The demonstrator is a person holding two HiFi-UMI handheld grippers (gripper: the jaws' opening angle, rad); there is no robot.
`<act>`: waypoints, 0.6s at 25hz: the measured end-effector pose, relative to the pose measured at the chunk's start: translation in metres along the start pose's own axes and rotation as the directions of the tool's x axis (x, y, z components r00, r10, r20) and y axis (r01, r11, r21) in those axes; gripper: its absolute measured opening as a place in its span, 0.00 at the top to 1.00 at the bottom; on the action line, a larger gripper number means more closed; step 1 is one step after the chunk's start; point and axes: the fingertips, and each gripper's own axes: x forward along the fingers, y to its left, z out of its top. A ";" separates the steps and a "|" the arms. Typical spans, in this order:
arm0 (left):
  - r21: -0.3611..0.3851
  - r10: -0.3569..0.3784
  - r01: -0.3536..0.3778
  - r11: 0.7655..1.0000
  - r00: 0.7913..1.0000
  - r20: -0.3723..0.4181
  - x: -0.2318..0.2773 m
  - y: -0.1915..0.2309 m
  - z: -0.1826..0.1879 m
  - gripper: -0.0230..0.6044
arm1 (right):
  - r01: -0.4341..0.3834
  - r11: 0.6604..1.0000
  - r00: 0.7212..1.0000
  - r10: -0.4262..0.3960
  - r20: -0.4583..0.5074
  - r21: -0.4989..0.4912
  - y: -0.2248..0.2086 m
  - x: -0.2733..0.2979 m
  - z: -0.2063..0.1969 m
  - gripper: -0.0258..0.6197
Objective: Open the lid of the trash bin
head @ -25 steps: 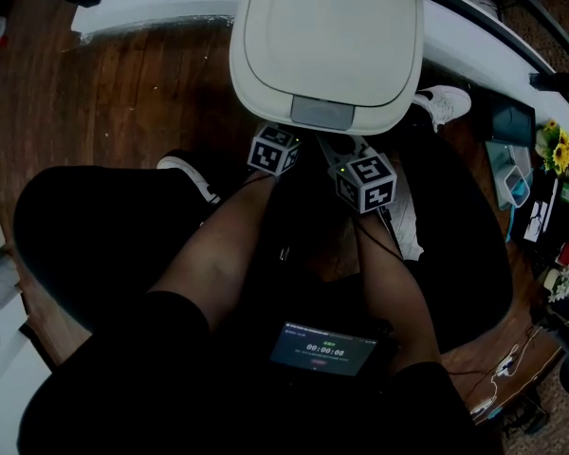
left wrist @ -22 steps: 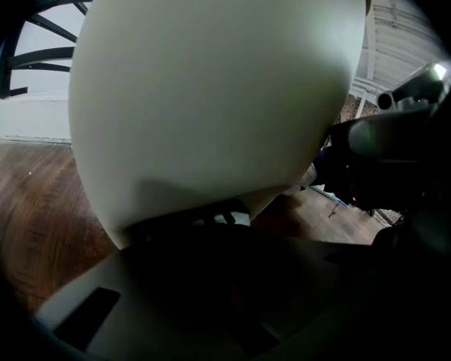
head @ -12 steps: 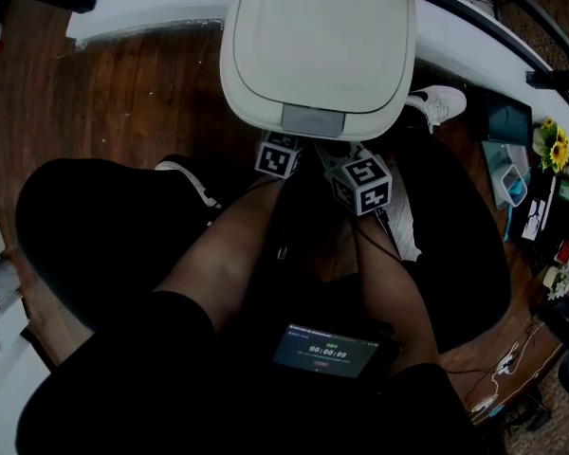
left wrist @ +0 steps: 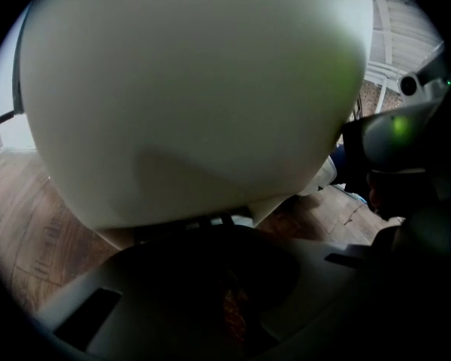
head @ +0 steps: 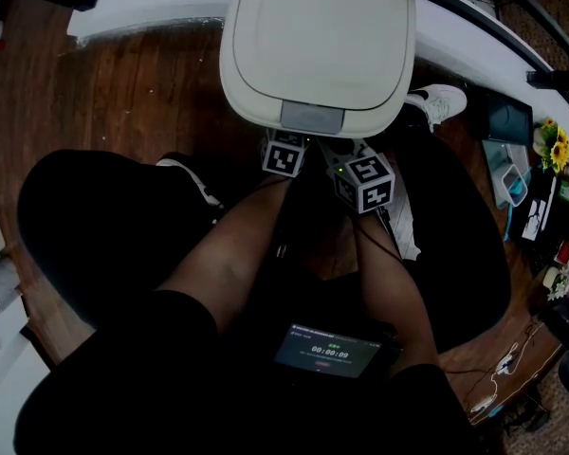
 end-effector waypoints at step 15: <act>-0.097 0.010 -0.014 0.995 0.999 -0.050 0.007 0.004 -0.008 0.94 | 0.015 1.000 1.000 -0.015 0.004 0.024 -0.009 -0.003 -0.003 0.93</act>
